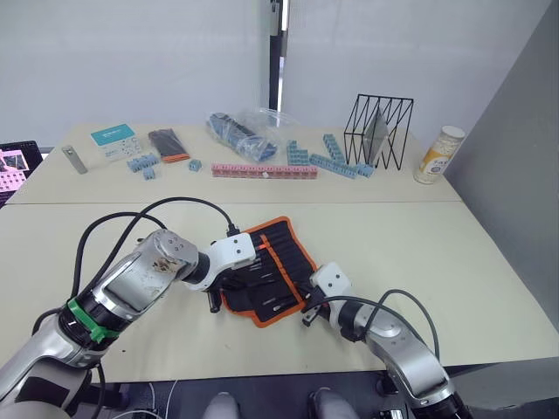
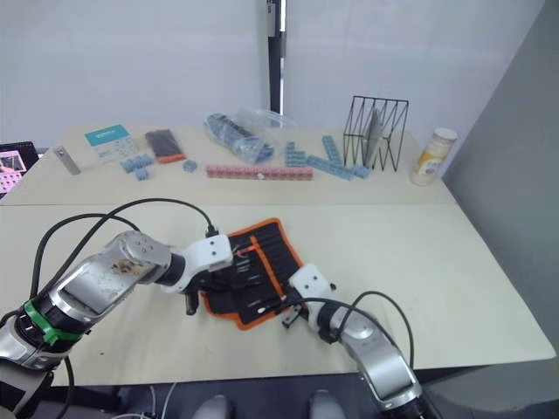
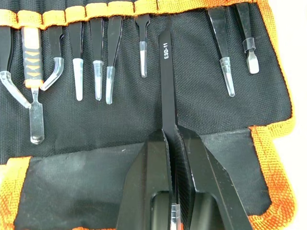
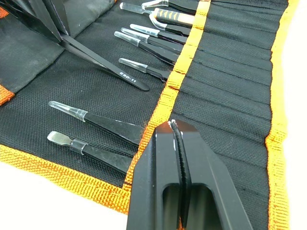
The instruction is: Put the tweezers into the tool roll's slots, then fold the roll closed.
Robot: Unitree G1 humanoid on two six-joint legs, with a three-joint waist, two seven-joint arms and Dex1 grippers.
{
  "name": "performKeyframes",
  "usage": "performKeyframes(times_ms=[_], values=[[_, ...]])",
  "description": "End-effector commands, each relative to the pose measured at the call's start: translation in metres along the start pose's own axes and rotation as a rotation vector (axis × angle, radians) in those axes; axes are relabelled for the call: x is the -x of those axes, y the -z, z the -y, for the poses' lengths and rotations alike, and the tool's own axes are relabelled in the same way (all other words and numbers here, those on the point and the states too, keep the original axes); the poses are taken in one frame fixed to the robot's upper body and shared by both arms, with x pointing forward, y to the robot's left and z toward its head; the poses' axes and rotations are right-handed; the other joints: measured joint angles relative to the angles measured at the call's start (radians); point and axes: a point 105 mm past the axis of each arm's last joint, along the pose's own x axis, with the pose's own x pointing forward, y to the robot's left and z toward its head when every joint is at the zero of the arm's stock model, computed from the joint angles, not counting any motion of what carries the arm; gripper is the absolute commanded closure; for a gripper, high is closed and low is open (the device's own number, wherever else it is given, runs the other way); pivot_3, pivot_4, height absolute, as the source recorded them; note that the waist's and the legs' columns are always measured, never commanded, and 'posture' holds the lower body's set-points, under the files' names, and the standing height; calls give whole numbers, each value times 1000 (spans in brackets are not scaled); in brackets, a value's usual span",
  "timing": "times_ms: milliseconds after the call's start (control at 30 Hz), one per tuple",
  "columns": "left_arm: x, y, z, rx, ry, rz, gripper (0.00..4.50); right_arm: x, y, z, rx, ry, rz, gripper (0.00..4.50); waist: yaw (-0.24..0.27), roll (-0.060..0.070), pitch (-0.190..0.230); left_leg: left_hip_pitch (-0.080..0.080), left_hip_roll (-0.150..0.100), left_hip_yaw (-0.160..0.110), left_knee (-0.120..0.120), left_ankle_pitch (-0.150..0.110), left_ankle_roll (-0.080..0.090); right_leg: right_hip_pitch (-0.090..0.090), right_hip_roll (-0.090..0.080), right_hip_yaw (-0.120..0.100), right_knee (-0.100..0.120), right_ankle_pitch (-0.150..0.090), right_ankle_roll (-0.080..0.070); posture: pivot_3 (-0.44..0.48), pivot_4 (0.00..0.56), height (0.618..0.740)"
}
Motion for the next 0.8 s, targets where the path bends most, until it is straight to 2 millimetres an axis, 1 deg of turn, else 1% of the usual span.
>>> performKeyframes(times_ms=[33,233,300,367,533,800], values=[[3,-7,-2,-30,-21,3,4483,7,73,-17,-127,-40,-290,4500,0,0,0,0,0,0,0,0,0,0,0,0,0,0,0,0,150,706],[-3,-12,1,-45,-4,12,4483,5,73,-18,-127,-43,-289,4500,1,0,0,0,0,0,0,0,0,0,1,2,1,0,0,0,150,706],[-5,-15,2,-49,-1,18,4483,5,73,-19,-128,-41,-289,4500,1,0,0,0,0,0,0,0,0,0,4,6,1,0,0,0,150,706],[-8,-18,2,-52,2,22,4483,6,73,-19,-130,-40,-289,4500,1,0,0,0,0,0,0,0,0,0,10,15,1,-1,0,0,150,706],[-15,-24,-5,-65,-18,24,4483,5,73,-19,-130,-39,-287,4500,2,0,0,0,0,0,2,0,0,1,12,19,1,-1,1,0,150,706],[-35,-39,-1,-88,1,56,4483,5,73,-19,-128,-35,-287,4500,4,0,-1,0,0,0,5,0,0,2,12,21,2,-1,1,0,150,706]])
